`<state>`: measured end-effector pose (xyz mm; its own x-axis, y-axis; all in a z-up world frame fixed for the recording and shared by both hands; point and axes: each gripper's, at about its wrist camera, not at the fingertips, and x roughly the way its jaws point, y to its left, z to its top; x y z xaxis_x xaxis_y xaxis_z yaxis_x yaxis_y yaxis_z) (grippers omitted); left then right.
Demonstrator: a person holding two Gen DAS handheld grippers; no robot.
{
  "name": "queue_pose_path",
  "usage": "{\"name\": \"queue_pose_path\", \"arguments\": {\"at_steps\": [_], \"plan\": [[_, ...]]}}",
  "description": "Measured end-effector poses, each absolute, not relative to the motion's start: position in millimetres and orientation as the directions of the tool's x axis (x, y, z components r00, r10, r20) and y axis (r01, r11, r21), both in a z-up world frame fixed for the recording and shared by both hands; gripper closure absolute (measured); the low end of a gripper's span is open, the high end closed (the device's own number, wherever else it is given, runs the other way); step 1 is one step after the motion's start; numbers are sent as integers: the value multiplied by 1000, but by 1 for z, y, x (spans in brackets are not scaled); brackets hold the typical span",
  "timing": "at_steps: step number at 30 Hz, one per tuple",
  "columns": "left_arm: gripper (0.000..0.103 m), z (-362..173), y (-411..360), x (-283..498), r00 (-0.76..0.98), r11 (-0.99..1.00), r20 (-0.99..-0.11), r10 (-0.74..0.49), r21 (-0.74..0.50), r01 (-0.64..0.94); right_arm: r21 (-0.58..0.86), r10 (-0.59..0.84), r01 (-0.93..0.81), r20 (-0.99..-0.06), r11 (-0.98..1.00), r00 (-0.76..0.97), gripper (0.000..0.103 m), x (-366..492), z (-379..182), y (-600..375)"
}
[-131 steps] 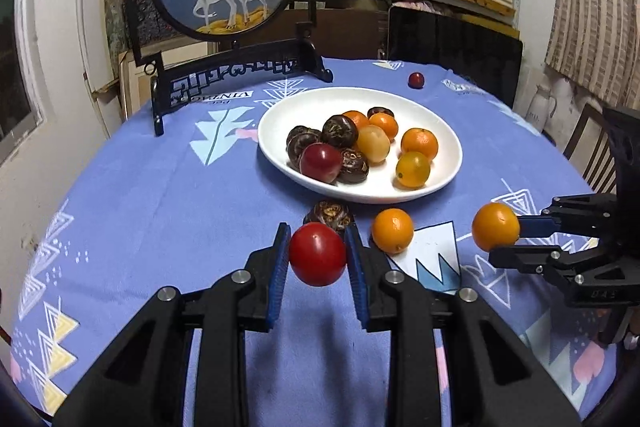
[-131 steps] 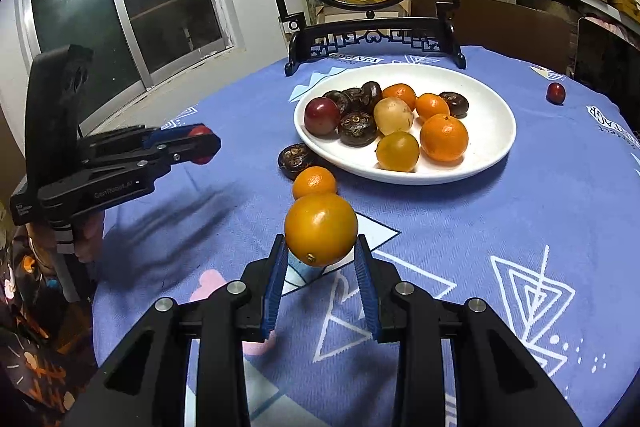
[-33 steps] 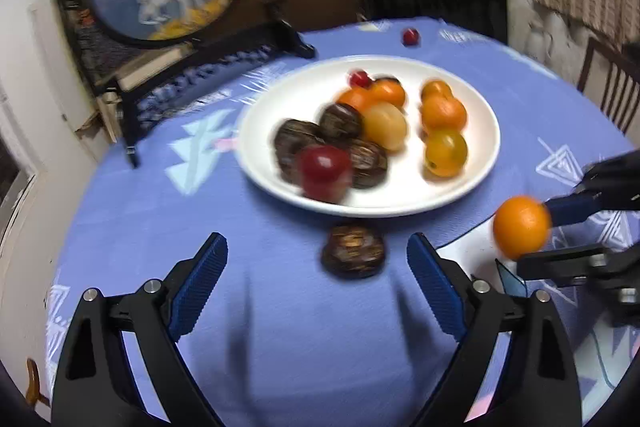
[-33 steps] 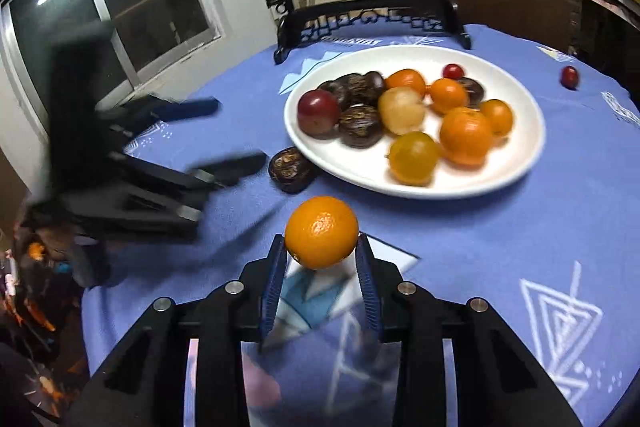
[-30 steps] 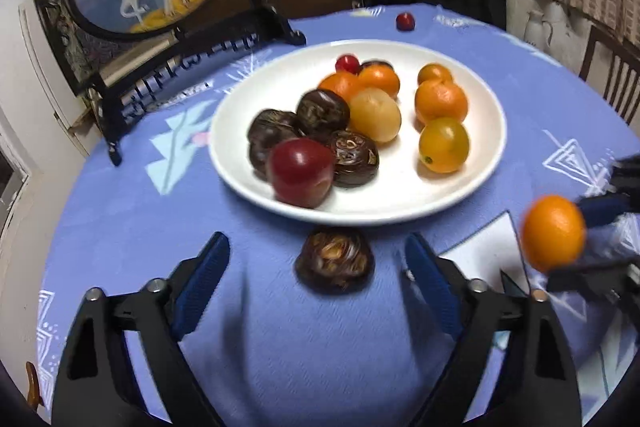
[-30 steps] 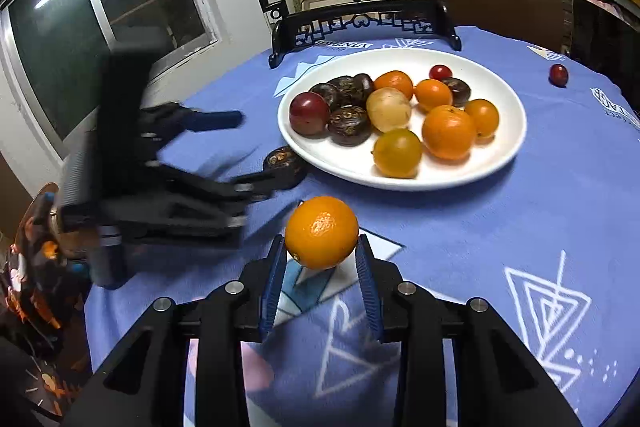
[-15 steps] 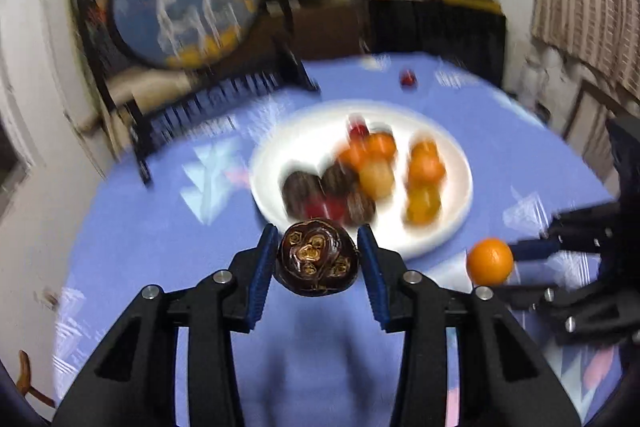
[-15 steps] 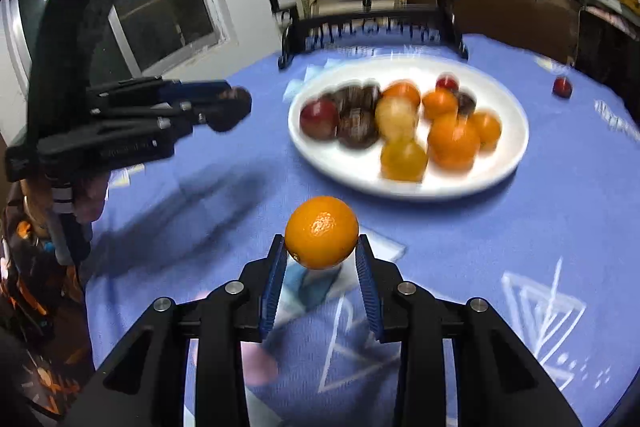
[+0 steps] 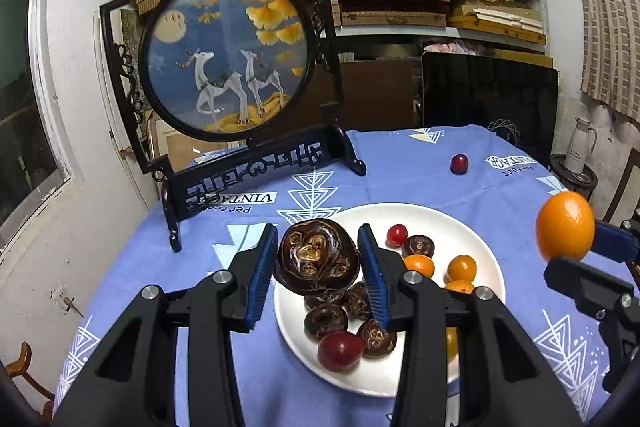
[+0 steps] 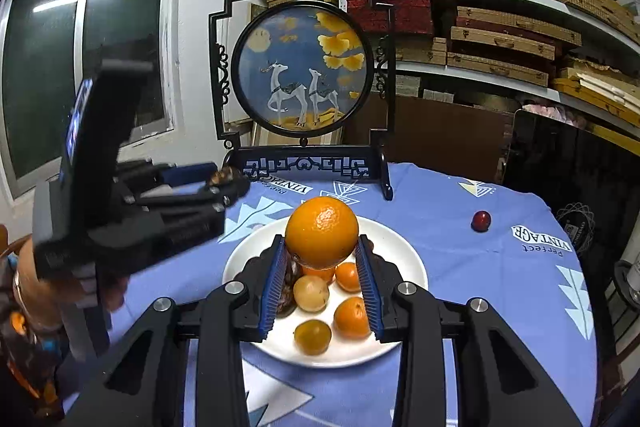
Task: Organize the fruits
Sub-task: 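Carry the brown fruit and the orange over the white plate, then open both tools to release the brown fruit and orange onto the plate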
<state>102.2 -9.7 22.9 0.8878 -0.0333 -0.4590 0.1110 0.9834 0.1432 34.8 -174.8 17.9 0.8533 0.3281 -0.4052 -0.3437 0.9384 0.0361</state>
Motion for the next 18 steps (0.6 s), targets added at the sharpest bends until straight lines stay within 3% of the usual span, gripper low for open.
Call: {"name": "queue_pose_path", "arguments": {"at_steps": [18], "plan": [[63, -1, -23, 156, 872, 982, -489, -17, 158, 108, 38, 293, -313, -474, 949, 830, 67, 102, -9, -162]]}}
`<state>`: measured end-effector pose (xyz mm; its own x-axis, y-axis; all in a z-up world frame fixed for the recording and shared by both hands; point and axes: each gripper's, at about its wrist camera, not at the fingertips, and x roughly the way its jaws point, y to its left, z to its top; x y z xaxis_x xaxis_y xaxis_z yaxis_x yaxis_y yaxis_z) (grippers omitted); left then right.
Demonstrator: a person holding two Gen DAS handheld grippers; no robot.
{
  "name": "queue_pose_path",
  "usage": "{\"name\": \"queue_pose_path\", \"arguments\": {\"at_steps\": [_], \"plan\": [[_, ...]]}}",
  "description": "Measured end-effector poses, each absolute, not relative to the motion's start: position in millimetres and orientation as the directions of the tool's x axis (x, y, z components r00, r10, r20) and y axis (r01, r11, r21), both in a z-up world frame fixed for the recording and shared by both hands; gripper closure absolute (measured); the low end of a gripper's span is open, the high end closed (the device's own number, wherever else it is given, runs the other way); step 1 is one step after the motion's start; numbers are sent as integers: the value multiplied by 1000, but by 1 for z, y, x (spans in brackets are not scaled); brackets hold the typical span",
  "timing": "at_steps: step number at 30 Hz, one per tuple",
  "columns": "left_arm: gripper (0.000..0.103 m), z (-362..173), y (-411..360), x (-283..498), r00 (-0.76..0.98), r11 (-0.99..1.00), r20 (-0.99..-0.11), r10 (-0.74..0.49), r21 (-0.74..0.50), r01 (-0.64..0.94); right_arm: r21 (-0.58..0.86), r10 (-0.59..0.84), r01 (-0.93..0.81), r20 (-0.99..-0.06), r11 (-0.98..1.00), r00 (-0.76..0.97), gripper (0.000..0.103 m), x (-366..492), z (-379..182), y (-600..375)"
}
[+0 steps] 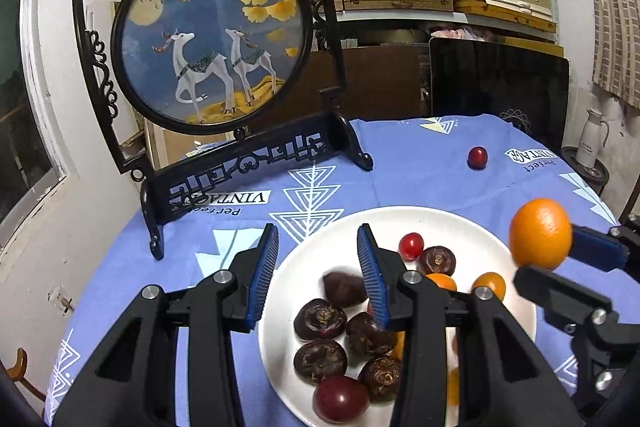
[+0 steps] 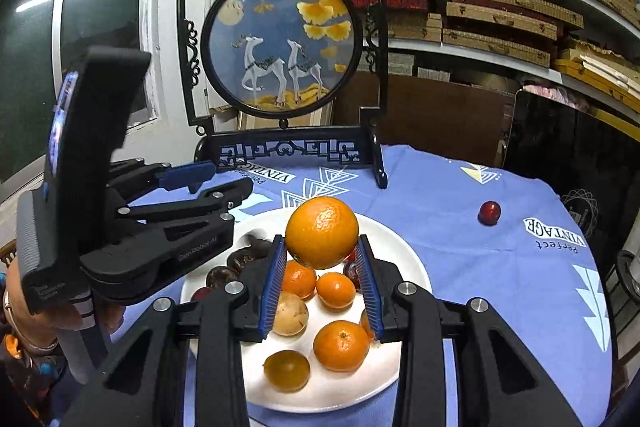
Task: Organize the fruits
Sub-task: 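Open both tools to release the brown fruit and orange onto the plate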
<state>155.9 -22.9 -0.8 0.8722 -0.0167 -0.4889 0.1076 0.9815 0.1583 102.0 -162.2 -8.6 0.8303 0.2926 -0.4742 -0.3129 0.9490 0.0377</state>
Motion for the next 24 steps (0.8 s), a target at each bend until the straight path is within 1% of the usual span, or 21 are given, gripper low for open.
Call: {"name": "queue_pose_path", "arguments": {"at_steps": [3, 7, 8, 9, 10, 11, 12, 13, 14, 18, 20, 24], "plan": [[63, -8, -23, 161, 863, 980, -505, -25, 158, 120, 34, 286, -311, -497, 950, 819, 67, 111, -16, -160], [63, -19, -22, 169, 837, 978, -546, -34, 153, 140, 18, 271, -311, -540, 950, 797, 67, 123, -30, -154], [59, -22, -23, 171, 829, 978, -558, -27, 156, 137, 8, 257, -302, -550, 953, 795, 67, 126, -34, -153], [55, -24, -23, 171, 823, 978, -567, -26, 155, 137, 2, 246, -295, -555, 956, 794, 59, 129, -38, -152], [46, -25, -22, 170, 822, 979, -569, -26, 151, 135, 4, 247, -294, -554, 956, 795, 50, 130, -40, -153], [36, -25, -20, 168, 828, 980, -561, -20, 152, 126, 9, 242, -281, -536, 960, 809, 38, 128, -39, -155], [31, -23, -19, 165, 840, 980, -543, -4, 164, 110, 13, 242, -275, -517, 961, 821, 33, 124, -37, -158], [21, -22, -17, 161, 851, 979, -525, 9, 176, 99, 21, 246, -273, -501, 962, 830, 30, 120, -35, -161], [14, -20, -15, 156, 866, 978, -500, 23, 190, 84, 31, 252, -271, -486, 962, 837, 27, 116, -32, -165], [7, -12, -8, 140, 882, 981, -470, 20, 180, 73, 104, 287, -268, -413, 958, 864, 16, 90, -23, -184], [6, -10, -7, 132, 889, 981, -457, 22, 181, 69, 132, 311, -282, -399, 950, 862, 15, 79, -23, -190], [6, -7, -8, 109, 908, 982, -419, 12, 176, 68, 124, 297, -270, -384, 955, 874, 14, 49, -30, -195]]}}
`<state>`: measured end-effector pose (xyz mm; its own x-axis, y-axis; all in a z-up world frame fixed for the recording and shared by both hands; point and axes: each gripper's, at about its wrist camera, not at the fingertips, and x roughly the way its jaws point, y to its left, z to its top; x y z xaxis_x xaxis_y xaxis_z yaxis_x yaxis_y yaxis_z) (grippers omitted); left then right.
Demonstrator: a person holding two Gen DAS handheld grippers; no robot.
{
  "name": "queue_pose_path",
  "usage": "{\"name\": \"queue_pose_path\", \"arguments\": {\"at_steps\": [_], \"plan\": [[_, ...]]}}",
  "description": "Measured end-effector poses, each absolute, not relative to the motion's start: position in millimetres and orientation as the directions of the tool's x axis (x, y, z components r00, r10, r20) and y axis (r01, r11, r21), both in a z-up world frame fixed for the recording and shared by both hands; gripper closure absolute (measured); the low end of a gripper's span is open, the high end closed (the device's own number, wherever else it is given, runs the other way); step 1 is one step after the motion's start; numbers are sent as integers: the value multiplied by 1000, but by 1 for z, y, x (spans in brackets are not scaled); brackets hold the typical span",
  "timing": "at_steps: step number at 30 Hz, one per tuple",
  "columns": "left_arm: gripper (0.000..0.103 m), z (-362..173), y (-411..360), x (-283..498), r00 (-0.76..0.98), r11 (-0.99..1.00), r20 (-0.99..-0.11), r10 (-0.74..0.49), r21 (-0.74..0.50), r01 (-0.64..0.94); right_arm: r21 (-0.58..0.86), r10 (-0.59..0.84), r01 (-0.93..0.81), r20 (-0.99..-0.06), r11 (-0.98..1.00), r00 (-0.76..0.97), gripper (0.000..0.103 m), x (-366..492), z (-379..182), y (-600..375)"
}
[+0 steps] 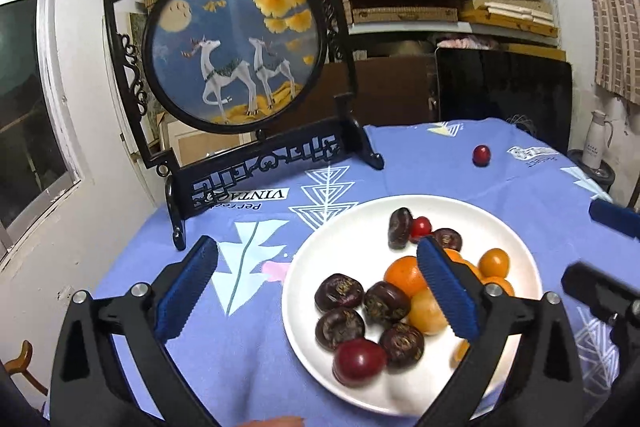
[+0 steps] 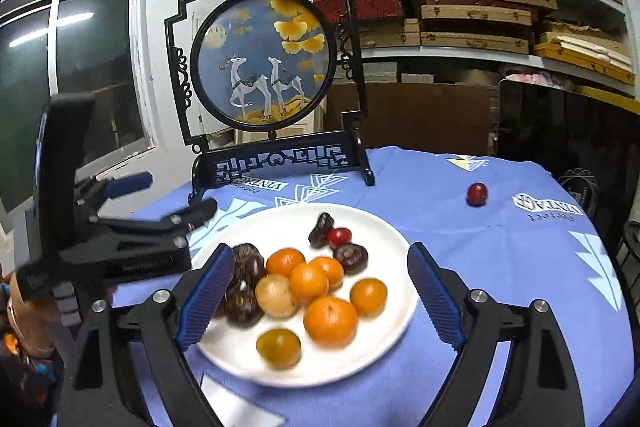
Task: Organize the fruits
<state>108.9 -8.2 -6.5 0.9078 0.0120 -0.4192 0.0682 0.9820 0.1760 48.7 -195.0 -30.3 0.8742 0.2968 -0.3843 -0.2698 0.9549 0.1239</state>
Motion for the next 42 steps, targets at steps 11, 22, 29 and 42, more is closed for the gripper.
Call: {"name": "queue_pose_path", "arguments": {"at_steps": [11, 22, 29, 42], "plan": [[5, -1, -2, 87, 922, 994, -383, -55, 71, 89, -18, 293, -326, -391, 945, 872, 13, 14, -50, -163], [6, -7, -4, 84, 921, 993, -387, -42, 88, 82, -43, 291, -339, -421, 940, 859, 13, 17, -55, -158], [6, -10, -3, 86, 914, 992, -403, -39, 96, 85, -57, 284, -348, -463, 936, 840, 12, 19, -60, -149], [6, -8, 2, 83, 914, 993, -403, -59, 74, 96, -43, 0, -46, -730, 998, 683, 8, -14, -89, -236]]}}
